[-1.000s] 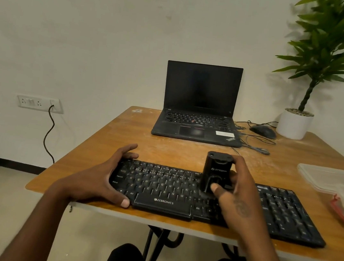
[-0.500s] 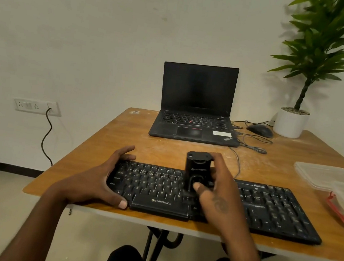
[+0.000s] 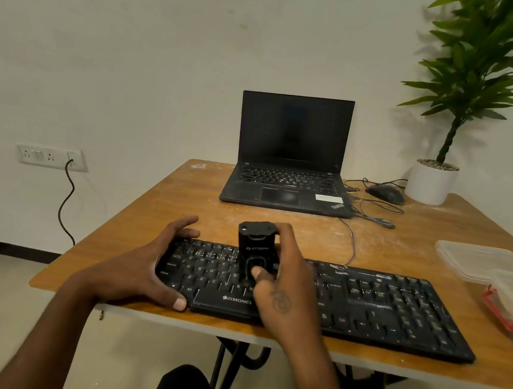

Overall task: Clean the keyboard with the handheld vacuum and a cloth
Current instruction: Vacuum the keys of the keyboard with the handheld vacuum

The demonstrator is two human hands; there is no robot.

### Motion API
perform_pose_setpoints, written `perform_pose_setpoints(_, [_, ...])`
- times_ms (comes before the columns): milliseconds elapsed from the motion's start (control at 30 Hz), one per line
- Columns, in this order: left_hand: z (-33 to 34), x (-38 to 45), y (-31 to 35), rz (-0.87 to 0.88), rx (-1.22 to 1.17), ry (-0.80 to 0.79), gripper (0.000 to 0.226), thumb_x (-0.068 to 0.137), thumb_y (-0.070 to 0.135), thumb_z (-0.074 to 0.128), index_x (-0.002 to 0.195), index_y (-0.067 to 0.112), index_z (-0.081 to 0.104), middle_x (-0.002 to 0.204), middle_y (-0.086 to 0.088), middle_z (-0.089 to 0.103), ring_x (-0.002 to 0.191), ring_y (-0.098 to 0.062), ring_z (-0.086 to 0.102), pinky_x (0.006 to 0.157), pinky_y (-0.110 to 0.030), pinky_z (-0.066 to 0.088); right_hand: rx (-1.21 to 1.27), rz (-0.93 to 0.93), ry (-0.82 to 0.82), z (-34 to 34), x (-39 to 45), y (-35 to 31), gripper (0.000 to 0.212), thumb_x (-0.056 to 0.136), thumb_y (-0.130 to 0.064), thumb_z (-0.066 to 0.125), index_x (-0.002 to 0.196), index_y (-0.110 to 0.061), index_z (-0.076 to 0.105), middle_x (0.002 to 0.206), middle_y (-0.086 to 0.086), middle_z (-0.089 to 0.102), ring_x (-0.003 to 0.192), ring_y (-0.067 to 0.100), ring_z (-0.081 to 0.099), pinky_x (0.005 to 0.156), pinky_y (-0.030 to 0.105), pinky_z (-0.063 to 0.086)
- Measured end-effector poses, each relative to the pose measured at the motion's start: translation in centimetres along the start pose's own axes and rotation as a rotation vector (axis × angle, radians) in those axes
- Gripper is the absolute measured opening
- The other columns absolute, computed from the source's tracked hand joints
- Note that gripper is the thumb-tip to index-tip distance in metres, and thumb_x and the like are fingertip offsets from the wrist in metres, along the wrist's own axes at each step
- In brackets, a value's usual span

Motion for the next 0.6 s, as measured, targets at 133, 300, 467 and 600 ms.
perform_pose_setpoints(133, [0.0, -0.1, -0.2, -0.002, 0.003, 0.002, 0.133, 0.060, 0.038, 0.100, 0.153, 0.067, 0.009, 0.153, 0.036, 0.035, 0.134, 0.013, 0.045, 0.103, -0.013, 0.048, 0.082, 0.090, 0.021, -3.7, -0.1, 1.6, 0.062, 0.090, 0.008, 0.061, 0.125, -0.041, 0.046, 0.109, -0.011, 0.066, 0.098, 0.010, 0.068, 0.069, 0.033, 0.061])
perform_pose_setpoints(300, [-0.1, 0.0, -0.2, 0.003, 0.003, 0.003, 0.134, 0.062, 0.034, 0.101, 0.154, 0.067, 0.009, 0.155, 0.035, 0.034, 0.137, 0.010, 0.044, 0.104, -0.014, 0.048, 0.045, 0.117, 0.128, -9.2, -1.2, 2.3, 0.060, 0.091, 0.008, 0.062, 0.119, -0.042, 0.046, 0.096, -0.022, 0.057, 0.088, 0.000, 0.058, 0.066, 0.029, 0.050])
perform_pose_setpoints(467, [-0.1, 0.0, -0.1, 0.009, 0.011, 0.008, 0.133, 0.063, 0.034, 0.101, 0.154, 0.066, 0.010, 0.156, 0.034, 0.033, 0.138, 0.008, 0.044, 0.104, -0.015, 0.048, -0.013, 0.092, 0.122, -6.2, -0.5, 2.0, 0.059, 0.089, 0.007, 0.062, 0.122, -0.039, 0.045, 0.101, -0.011, 0.065, 0.090, 0.012, 0.067, 0.064, 0.033, 0.059])
perform_pose_setpoints(600, [0.0, -0.1, 0.0, -0.001, -0.003, 0.000, 0.134, 0.057, 0.043, 0.100, 0.153, 0.067, 0.011, 0.154, 0.036, 0.034, 0.135, 0.011, 0.046, 0.103, -0.015, 0.049, -0.032, 0.014, 0.030, -1.4, -0.3, 0.3, 0.064, 0.087, 0.008, 0.061, 0.123, -0.042, 0.043, 0.107, -0.012, 0.065, 0.092, 0.002, 0.062, 0.055, 0.013, 0.048])
Point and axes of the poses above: each hand's wrist, its own x-axis towards the middle knuckle, its own z-axis out of the palm, y = z × x, the point moved 10 cm from there along x, towards the middle knuckle
